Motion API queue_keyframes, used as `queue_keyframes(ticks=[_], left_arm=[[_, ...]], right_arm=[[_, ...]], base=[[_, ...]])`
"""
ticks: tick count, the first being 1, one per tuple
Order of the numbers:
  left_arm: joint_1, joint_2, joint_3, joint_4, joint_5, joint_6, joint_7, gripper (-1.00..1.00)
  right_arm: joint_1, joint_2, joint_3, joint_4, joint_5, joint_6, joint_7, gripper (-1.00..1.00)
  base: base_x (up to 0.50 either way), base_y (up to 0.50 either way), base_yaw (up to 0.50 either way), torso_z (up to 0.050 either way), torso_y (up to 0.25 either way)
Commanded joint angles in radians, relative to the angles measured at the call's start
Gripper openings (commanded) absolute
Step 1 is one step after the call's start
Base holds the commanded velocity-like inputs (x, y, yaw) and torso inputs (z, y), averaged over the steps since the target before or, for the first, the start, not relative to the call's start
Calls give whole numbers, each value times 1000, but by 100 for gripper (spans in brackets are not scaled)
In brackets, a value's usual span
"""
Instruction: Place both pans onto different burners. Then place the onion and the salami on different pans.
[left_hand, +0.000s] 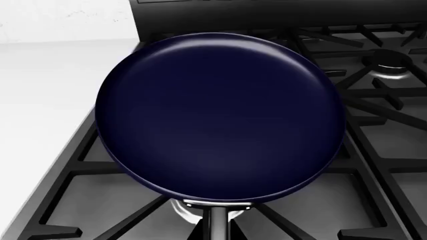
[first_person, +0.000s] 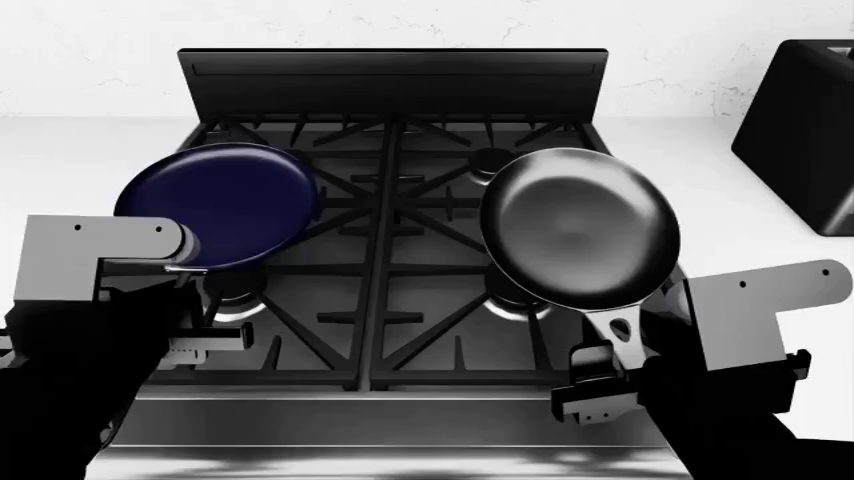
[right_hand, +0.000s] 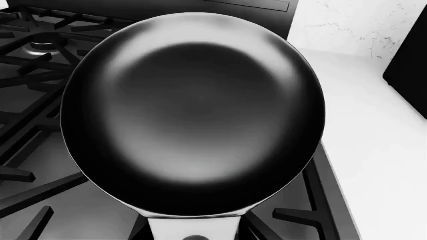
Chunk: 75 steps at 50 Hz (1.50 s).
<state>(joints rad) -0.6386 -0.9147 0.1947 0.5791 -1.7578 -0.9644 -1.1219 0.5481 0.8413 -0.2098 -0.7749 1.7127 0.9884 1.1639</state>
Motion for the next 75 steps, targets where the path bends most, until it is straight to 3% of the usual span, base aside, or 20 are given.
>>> queue_keyframes(ticks=[1, 14, 38, 49, 50, 64, 75], left_arm=[[-21, 24, -2, -65, 85, 5, 48, -100], [2, 62, 36, -152, 183, 16, 123, -100], [165, 52, 4, -169, 258, 107, 196, -100], [176, 50, 2, -176, 265, 116, 205, -100], [175, 49, 3, -175, 265, 114, 205, 100], [135, 18, -10, -126, 203, 88, 152, 100], [32, -61, -67, 77, -27, 80, 11, 100]], right_arm=[[34, 0, 36, -5, -33, -2, 17, -100], [28, 2, 34, -7, -41, -8, 10, -100], [28, -3, 20, -4, -51, -14, 5, -100], [29, -7, 14, -1, -58, -18, 1, -100], [29, -6, 14, -1, -58, -18, 2, -100], [35, -6, 8, 4, -60, -20, -3, -100], [60, -9, -5, 10, -48, -16, 7, -100]], base=[[0, 0, 0, 0, 0], [0, 0, 0, 2, 4], [0, 0, 0, 1, 4], [0, 0, 1, 1, 3], [0, 0, 0, 0, 0], [0, 0, 0, 1, 2], [0, 0, 0, 1, 2]])
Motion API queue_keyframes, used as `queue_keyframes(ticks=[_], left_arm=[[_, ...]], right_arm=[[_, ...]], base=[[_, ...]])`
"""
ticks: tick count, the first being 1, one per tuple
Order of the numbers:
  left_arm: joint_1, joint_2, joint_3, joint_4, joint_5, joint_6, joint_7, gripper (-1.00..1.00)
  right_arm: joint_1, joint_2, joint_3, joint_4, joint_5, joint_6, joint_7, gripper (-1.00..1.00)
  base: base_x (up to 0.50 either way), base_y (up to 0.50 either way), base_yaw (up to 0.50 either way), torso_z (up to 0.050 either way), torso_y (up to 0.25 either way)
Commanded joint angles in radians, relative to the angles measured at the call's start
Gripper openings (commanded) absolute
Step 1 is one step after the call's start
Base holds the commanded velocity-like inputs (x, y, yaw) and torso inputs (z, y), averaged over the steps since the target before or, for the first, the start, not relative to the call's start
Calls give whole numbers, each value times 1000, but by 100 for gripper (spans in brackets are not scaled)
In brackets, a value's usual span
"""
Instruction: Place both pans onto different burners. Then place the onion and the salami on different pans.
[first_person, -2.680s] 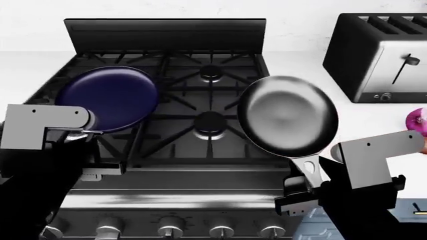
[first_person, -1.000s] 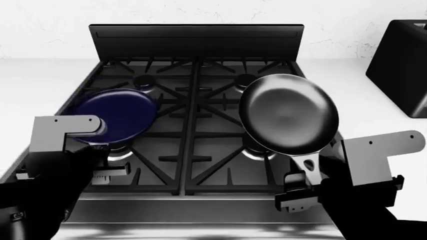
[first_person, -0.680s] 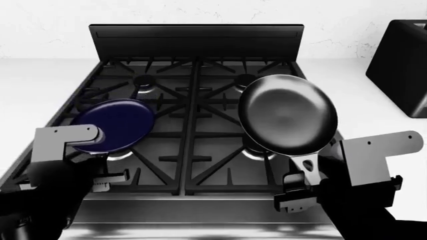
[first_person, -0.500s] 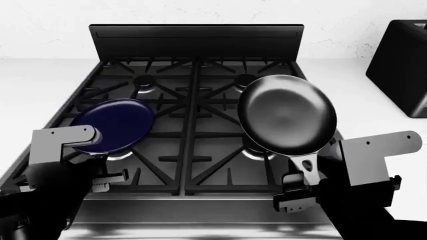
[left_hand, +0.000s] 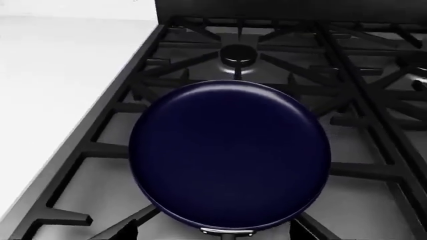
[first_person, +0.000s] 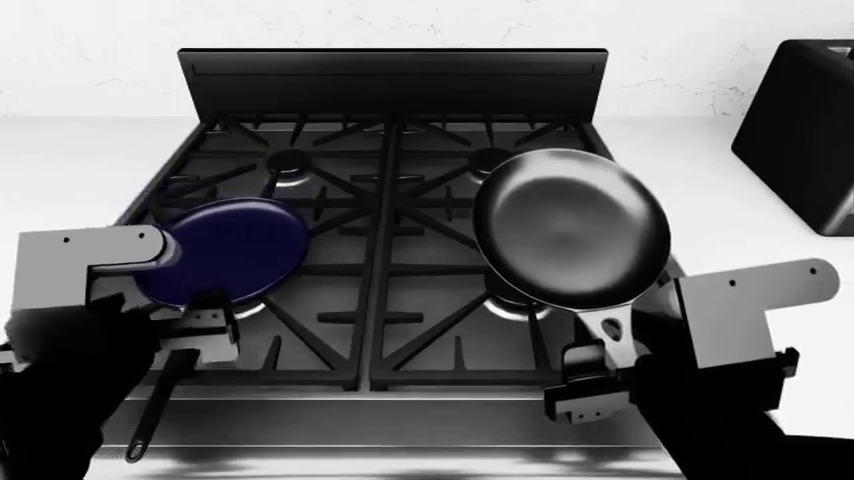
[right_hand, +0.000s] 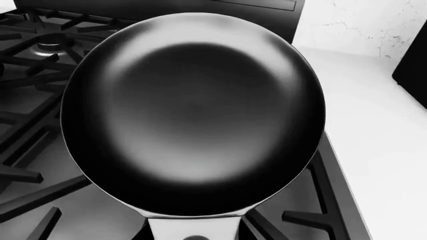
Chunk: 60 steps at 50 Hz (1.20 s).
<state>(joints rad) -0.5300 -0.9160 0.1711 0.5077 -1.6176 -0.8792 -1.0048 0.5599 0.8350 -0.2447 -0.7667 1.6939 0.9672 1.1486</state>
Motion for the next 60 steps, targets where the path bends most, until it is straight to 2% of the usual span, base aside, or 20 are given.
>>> queue_keyframes(ticks=[1, 7, 20, 32, 60], left_arm=[[-87, -65, -47, 165, -190, -2, -119, 100], [-174, -114, -80, 256, -304, 24, -191, 100], [-154, -173, -178, 295, -330, 64, -184, 100], [-119, -183, -216, 301, -316, 78, -177, 100], [-75, -174, -233, 305, -295, 85, -168, 100]], right_arm=[[51, -4, 28, 3, -29, 6, 23, -100], [95, -27, -7, 30, -29, 28, 27, -100], [170, -134, -104, 189, -159, 62, -88, -100], [144, -158, -130, 268, -247, 36, -175, -100], [70, -149, -145, 306, -304, -2, -221, -100]], base=[[0, 0, 3, 0, 11], [0, 0, 0, 2, 2], [0, 0, 0, 1, 2], [0, 0, 0, 1, 3], [0, 0, 0, 0, 2]])
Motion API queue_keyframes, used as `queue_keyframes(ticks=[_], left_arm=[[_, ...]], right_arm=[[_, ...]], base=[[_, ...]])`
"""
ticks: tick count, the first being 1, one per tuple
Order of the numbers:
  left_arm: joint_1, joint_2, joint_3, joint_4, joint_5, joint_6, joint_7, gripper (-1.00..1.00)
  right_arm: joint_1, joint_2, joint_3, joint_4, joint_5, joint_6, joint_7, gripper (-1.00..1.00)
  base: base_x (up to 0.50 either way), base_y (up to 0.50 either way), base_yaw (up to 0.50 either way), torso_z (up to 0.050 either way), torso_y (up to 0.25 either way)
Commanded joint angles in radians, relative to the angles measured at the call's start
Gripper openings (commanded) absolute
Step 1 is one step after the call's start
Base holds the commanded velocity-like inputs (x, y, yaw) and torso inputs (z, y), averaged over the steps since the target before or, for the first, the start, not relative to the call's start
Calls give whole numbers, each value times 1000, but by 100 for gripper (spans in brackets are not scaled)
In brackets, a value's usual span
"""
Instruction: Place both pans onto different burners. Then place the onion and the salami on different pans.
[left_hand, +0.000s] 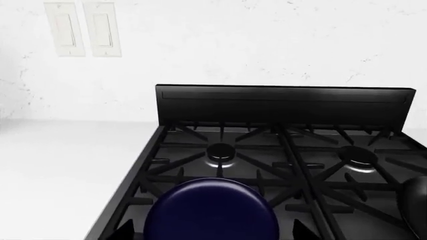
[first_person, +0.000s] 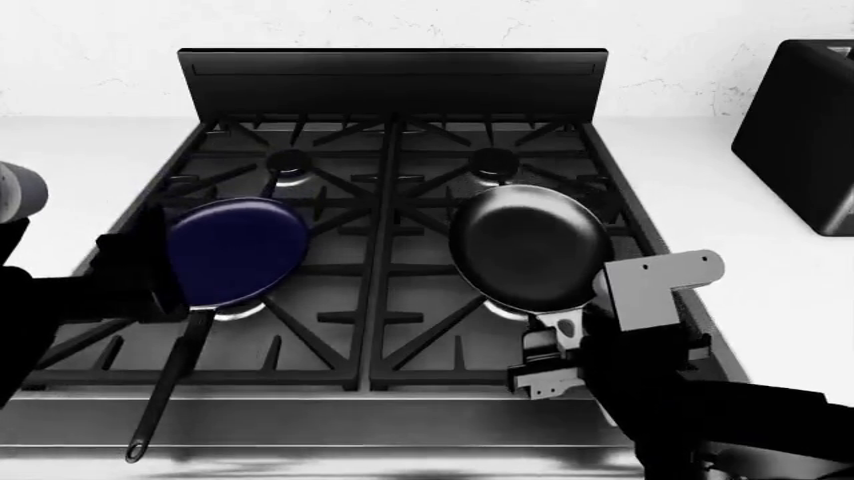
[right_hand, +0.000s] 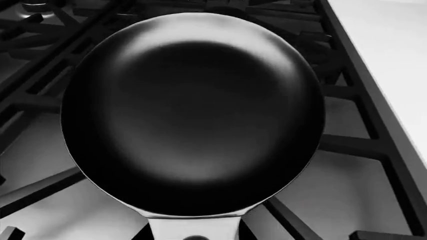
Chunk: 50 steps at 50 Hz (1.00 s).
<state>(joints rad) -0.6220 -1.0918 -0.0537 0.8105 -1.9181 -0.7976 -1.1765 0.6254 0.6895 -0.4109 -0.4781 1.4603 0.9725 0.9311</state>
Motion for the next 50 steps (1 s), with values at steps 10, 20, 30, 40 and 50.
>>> queue_keyframes(ticks=[10, 20, 30, 40, 50], left_arm=[[30, 4, -14, -1, 11, 6, 11, 100], [52, 3, -29, -3, 22, 8, 20, 100], [66, 4, -38, -4, 28, 11, 24, 100], [78, 5, -46, -8, 34, 13, 27, 100], [140, 21, -75, 7, 58, 18, 46, 100]], right_arm=[[25, 1, 20, 17, -32, 14, 14, 100], [56, 21, 44, -50, 34, 25, 76, 100], [142, 56, 83, -156, 173, 36, 196, 100], [267, 105, 111, -256, 357, 20, 343, 100], [265, 144, 149, -319, 398, -13, 376, 100]], base=[[0, 0, 0, 0, 1], [0, 0, 0, 1, 0], [0, 0, 0, 0, 1], [0, 0, 0, 0, 0], [0, 0, 0, 0, 0]])
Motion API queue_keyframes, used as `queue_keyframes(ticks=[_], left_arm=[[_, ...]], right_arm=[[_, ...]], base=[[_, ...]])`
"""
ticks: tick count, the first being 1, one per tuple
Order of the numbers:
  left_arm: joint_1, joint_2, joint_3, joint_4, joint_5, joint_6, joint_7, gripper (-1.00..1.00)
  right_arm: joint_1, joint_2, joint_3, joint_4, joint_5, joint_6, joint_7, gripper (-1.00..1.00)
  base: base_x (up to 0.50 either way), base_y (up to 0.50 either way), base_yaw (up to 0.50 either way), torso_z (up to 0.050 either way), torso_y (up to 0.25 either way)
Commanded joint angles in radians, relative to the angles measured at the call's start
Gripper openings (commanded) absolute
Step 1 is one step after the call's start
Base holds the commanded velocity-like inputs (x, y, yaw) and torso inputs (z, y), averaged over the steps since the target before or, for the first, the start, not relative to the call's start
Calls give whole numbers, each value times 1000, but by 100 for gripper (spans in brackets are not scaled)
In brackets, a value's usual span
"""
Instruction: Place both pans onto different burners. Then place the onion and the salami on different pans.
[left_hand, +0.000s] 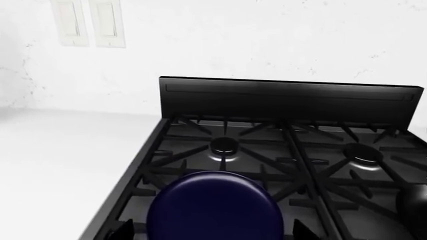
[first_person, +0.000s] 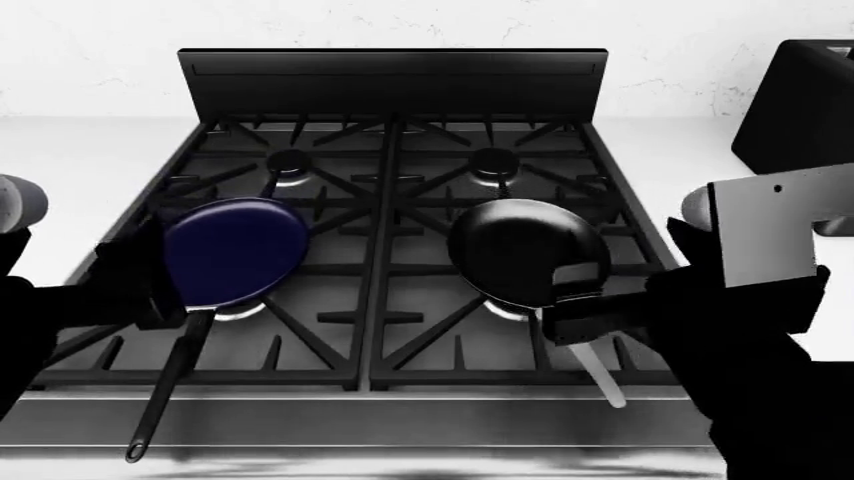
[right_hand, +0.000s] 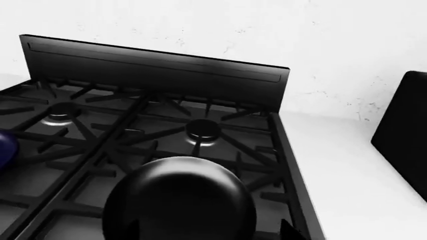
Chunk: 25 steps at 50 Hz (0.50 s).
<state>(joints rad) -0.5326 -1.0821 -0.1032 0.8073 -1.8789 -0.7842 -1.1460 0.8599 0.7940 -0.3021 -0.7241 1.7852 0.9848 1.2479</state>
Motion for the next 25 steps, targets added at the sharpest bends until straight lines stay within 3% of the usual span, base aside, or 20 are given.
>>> queue_keyframes(ticks=[1, 7, 18, 25], left_arm=[[63, 15, -32, 12, 25, 5, 20, 100], [108, 24, -61, 22, 41, 8, 36, 100], [106, 24, -62, 26, 34, 12, 35, 100], [89, 28, -47, 21, 35, 12, 31, 100]], right_arm=[[24, 41, 46, -77, 67, -28, 54, 100], [-12, 48, 65, -88, 38, -36, 33, 100], [-47, 55, 80, -92, 14, -47, 13, 100], [-80, 57, 106, -90, -16, -66, -18, 100]], base=[[0, 0, 0, 0, 0], [0, 0, 0, 0, 0], [-493, 31, 0, 0, 0], [0, 0, 0, 0, 0]])
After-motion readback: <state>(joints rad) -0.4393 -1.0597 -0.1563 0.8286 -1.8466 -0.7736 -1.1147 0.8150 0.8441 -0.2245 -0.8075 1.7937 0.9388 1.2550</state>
